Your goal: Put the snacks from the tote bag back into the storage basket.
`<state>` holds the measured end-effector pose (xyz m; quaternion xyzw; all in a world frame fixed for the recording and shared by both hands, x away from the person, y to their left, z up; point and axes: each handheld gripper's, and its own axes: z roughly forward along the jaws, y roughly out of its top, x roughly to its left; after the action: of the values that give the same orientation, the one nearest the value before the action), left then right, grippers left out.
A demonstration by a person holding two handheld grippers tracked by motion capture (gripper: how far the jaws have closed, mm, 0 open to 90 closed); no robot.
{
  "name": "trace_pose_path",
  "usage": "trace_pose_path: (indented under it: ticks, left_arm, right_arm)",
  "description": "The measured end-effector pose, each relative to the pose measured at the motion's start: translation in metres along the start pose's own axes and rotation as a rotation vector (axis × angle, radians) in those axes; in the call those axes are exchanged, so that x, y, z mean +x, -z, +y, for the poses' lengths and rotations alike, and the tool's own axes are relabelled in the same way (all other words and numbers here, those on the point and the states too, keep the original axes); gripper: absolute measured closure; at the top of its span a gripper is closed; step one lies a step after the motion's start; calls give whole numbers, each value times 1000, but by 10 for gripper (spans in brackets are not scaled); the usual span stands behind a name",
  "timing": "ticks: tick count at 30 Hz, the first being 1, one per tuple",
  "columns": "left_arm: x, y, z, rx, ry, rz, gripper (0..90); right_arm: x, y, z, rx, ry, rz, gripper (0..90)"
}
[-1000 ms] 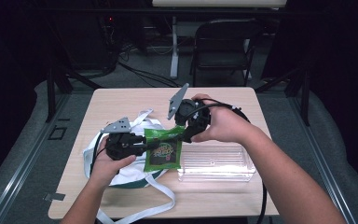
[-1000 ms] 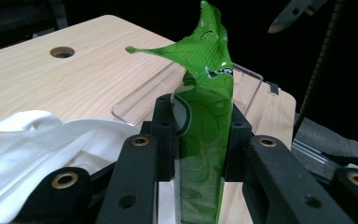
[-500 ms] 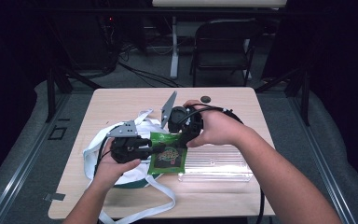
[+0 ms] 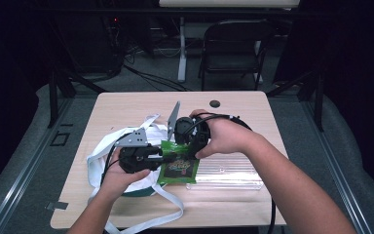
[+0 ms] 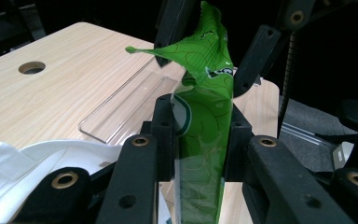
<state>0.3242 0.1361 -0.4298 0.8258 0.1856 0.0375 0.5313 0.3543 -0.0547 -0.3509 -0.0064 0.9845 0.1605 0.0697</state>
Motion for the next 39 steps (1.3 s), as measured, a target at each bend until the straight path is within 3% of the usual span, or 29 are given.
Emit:
trace_pose_path:
  ticks: [8,13,27,34,39]
  left_arm:
    - [0,-3,-1,14,0,5,726]
    - [2,-4,-2,15,16,7,726]
    - [3,-5,-3,11,29,0,726]
    - [5,-4,-4,8,36,3,724]
    - [6,-5,-5,15,52,12,719]
  right_arm:
    - [1,-6,0,20,4,35,520]
    - [1,-3,0,12,3,23,534]
    - [1,3,-1,2,30,-27,715]
    - [2,6,0,-5,40,-29,753]
    - [3,8,1,-4,53,-22,849]
